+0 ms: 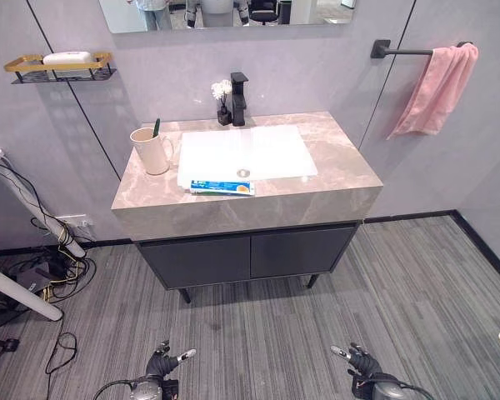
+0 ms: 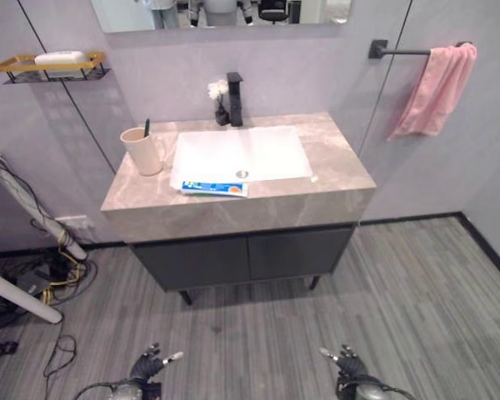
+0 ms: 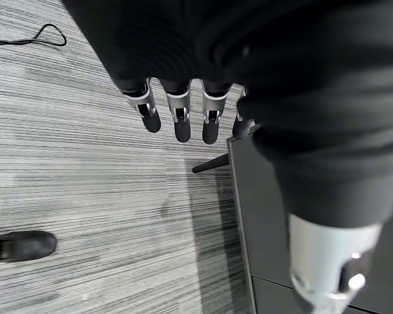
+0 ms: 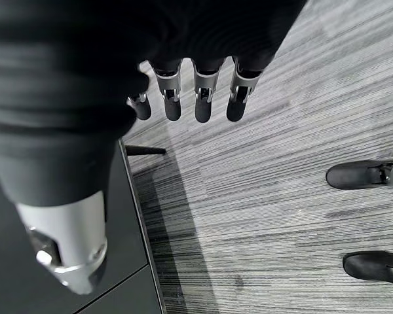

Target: Put brush and paste in cup on sink, flatten towel.

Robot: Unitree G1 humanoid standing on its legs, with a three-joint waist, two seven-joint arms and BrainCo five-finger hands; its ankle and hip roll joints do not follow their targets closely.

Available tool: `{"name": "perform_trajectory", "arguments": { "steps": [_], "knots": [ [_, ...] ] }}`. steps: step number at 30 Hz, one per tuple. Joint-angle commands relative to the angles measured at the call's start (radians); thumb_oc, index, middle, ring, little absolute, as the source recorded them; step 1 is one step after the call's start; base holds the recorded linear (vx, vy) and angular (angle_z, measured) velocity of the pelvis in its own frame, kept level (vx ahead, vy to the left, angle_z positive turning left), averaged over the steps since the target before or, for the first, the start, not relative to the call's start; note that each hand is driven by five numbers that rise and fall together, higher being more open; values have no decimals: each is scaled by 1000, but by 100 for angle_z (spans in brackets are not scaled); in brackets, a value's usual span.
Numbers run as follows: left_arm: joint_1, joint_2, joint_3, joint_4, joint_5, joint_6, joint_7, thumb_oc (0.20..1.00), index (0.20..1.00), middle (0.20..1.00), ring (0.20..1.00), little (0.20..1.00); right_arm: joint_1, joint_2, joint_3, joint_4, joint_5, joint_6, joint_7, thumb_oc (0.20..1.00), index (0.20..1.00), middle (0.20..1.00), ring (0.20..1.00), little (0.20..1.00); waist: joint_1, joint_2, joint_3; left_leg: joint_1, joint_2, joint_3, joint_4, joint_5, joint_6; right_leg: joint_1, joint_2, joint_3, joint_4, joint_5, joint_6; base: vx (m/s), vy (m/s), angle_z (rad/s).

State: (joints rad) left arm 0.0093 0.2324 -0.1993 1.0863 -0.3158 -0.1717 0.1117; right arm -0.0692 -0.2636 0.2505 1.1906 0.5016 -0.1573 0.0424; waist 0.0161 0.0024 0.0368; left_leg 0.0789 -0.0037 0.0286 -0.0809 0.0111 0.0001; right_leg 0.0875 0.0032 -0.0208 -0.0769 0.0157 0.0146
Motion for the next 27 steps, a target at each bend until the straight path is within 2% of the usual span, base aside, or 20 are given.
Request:
{"name": "perform_trajectory", "arguments": {
  "steps": [1, 3, 7, 10, 15, 21, 24, 27],
  "knots": [
    [-60, 19, -15, 29, -14, -49, 16, 1000, 1000, 1000, 1000, 1000, -67, -12, 51, -53, -67, -48, -17, 1000, 1000, 1000, 1000, 1000, 8, -18, 21, -106, -53, -27, 194, -53, 10, -135, -30, -34, 224, -12, 65, -139, 2, 3],
    [-70, 31, -30, -27, -5, -57, 25, 1000, 1000, 1000, 1000, 1000, -84, -17, 75, -115, -70, -51, -12, 1000, 1000, 1000, 1000, 1000, 14, -18, 69, -177, -61, -30, 351, -94, 7, -191, -29, -41, 361, -61, 63, -157, 12, 5],
    [-94, 51, -41, -74, -8, -57, 34, 1000, 1000, 1000, 1000, 1000, -119, -31, 95, -163, -74, -47, -21, 1000, 1000, 1000, 1000, 1000, 13, -28, 108, -271, -61, -37, 548, -215, 30, -285, -55, -68, 567, -136, 68, -30, 2, 6],
    [-102, 55, -44, -66, 6, -52, 36, 1000, 1000, 1000, 1000, 1000, -137, -29, 115, -161, -85, -43, -19, 1000, 1000, 1000, 1000, 1000, 13, -32, 108, -278, -60, -30, 578, -237, 40, -296, -54, -62, 595, -143, 63, 13, 9, 14],
    [-96, 60, -45, -83, 23, -55, 34, 1000, 1000, 1000, 1000, 1000, -126, -36, 133, -182, -130, -44, -22, 1000, 1000, 1000, 1000, 1000, 14, -36, 101, -261, -63, -25, 548, -231, 41, -281, -47, -59, 563, -135, 61, 32, 1, -4],
    [-73, 63, -48, -96, 52, -69, 30, 1000, 1000, 1000, 1000, 1000, -93, -46, 136, -177, -178, -53, -28, 1000, 1000, 1000, 1000, 1000, 9, -38, 81, -258, -66, -22, 438, -172, 30, -281, -34, -47, 446, -90, 61, -22, -7, -8],
    [-57, 58, -44, -120, -6, -66, 2, 1000, 1000, 1000, 1000, 1000, -85, -53, 128, -182, -171, -54, -29, 1000, 1000, 1000, 1000, 1000, 9, -32, 75, -264, -65, -22, 409, -152, 27, -288, -24, -42, 418, -83, 57, -6, -8, -3],
    [-55, 61, -51, -148, -4, -67, -4, 1000, 1000, 1000, 1000, 1000, -82, -58, 119, -195, -151, -58, -17, 1000, 1000, 1000, 1000, 1000, 6, -30, 78, -274, -64, -26, 410, -149, 26, -295, -21, -40, 420, -84, 54, 0, 0, 0]
  ]
}}
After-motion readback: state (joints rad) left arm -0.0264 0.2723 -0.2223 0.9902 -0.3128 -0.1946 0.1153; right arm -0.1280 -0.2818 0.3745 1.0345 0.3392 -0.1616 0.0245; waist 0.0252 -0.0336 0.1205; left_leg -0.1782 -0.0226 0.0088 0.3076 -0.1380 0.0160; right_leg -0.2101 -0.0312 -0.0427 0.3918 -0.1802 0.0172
